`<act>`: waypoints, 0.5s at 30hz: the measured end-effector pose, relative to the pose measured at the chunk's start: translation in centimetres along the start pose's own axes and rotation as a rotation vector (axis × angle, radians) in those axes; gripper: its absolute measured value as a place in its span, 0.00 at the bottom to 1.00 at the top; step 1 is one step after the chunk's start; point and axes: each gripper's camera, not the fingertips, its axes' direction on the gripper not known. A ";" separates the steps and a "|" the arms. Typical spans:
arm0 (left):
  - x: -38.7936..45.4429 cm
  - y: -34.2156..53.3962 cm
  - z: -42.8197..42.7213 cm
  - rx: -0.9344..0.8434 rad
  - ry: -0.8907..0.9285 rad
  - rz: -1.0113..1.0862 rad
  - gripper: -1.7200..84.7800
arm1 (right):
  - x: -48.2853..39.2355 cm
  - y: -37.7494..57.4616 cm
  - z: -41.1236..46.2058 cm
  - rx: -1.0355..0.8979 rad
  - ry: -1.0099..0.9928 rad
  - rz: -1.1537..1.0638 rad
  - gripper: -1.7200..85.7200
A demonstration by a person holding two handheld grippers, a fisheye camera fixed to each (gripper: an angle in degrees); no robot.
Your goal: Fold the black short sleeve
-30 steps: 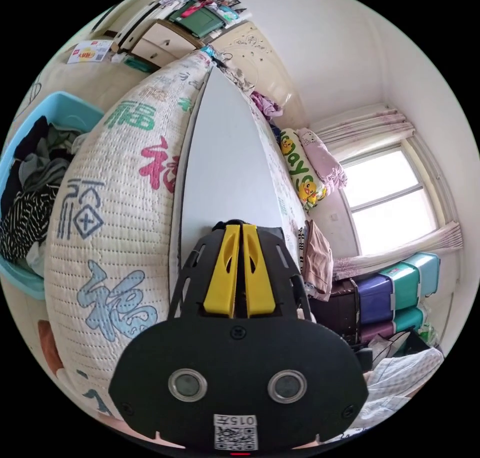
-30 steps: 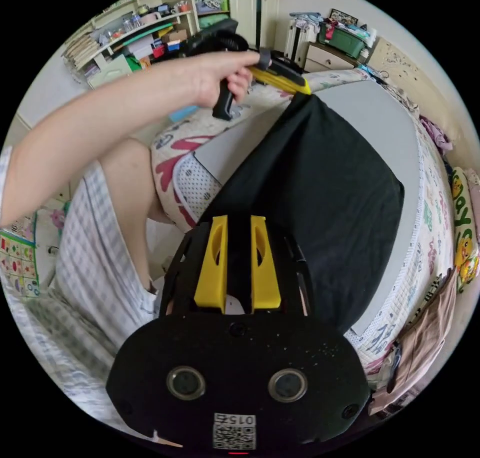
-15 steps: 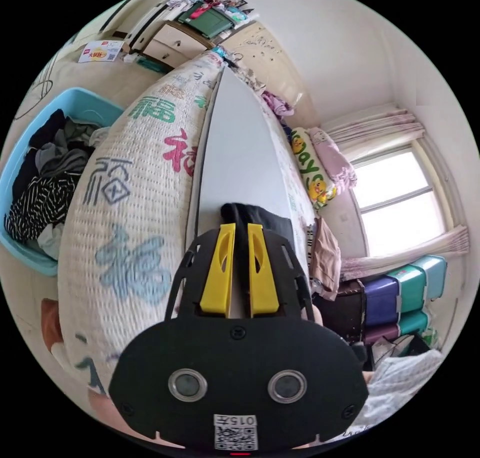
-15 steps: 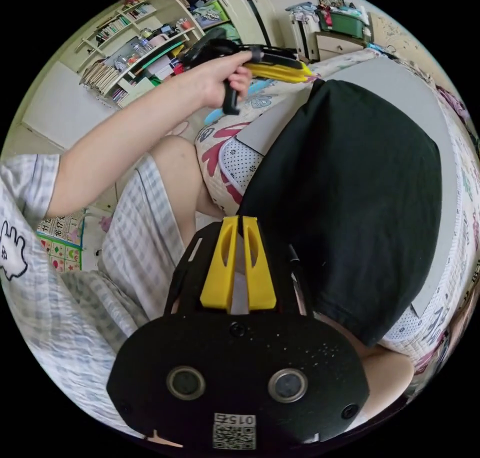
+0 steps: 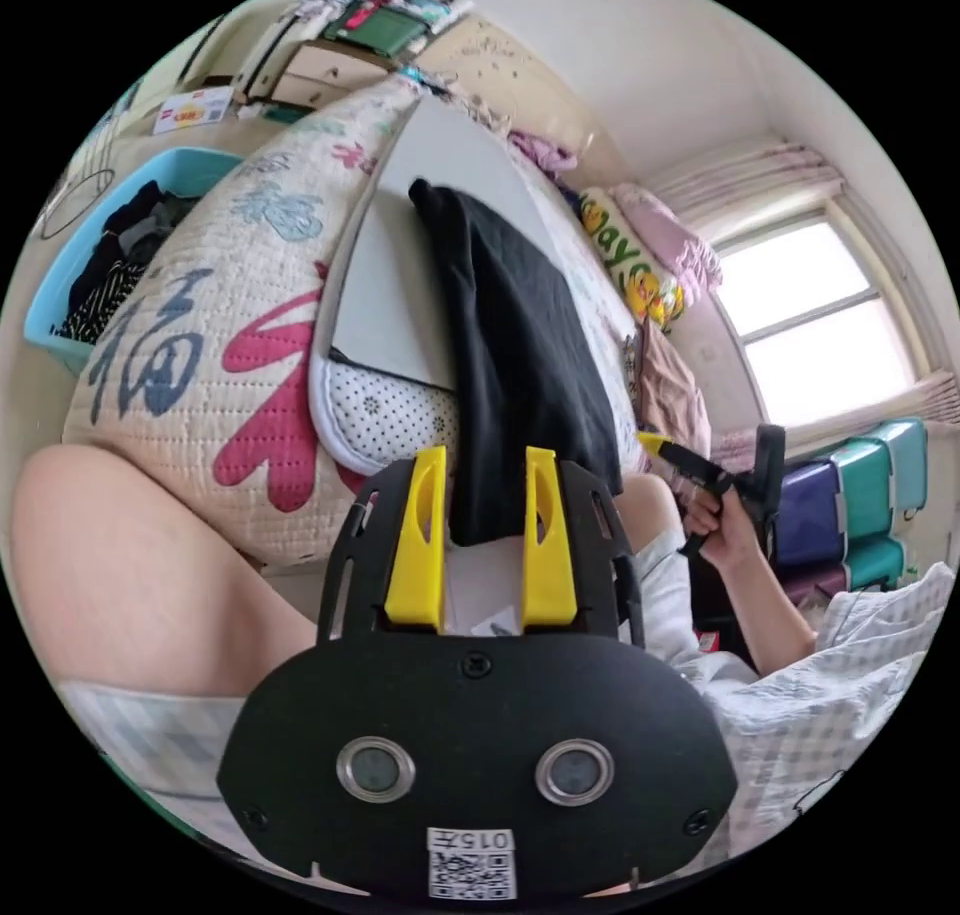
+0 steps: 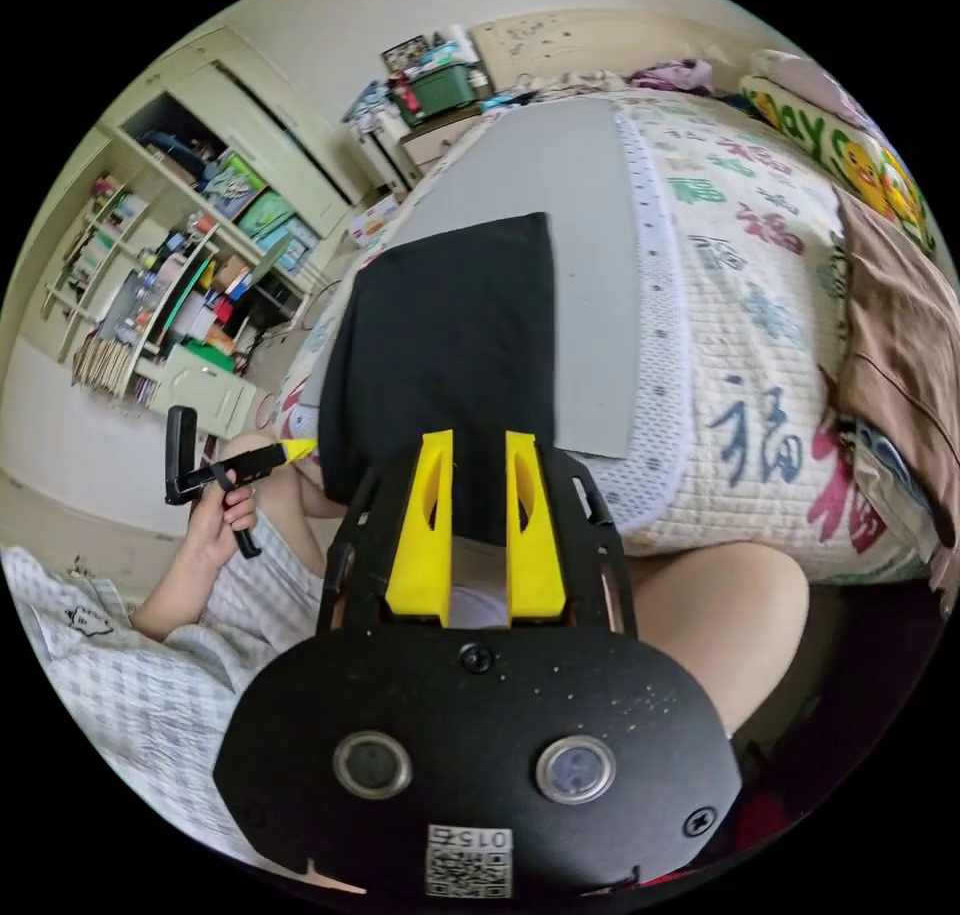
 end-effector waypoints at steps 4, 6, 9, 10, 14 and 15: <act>1.5 -0.2 0.6 -0.060 -0.072 0.013 0.11 | 4.1 0.8 -0.8 -0.004 0.078 0.078 0.13; 1.5 -0.3 0.1 -0.062 -0.065 -0.017 0.10 | 5.2 1.2 0.0 -0.035 0.073 0.094 0.12; 1.9 -0.2 -0.3 -0.075 -0.061 -0.046 0.08 | 6.6 1.5 1.6 -0.082 -0.018 0.126 0.12; 2.4 -0.3 -0.5 -0.076 -0.073 -0.039 0.08 | 6.7 1.4 2.0 -0.083 -0.040 0.127 0.12; 4.9 -0.4 -0.7 -0.110 -0.130 0.000 0.08 | 6.2 1.1 3.8 -0.075 -0.050 0.107 0.10; 5.3 -0.4 -0.7 -0.116 -0.145 0.008 0.08 | 6.1 1.1 4.2 -0.075 -0.051 0.104 0.10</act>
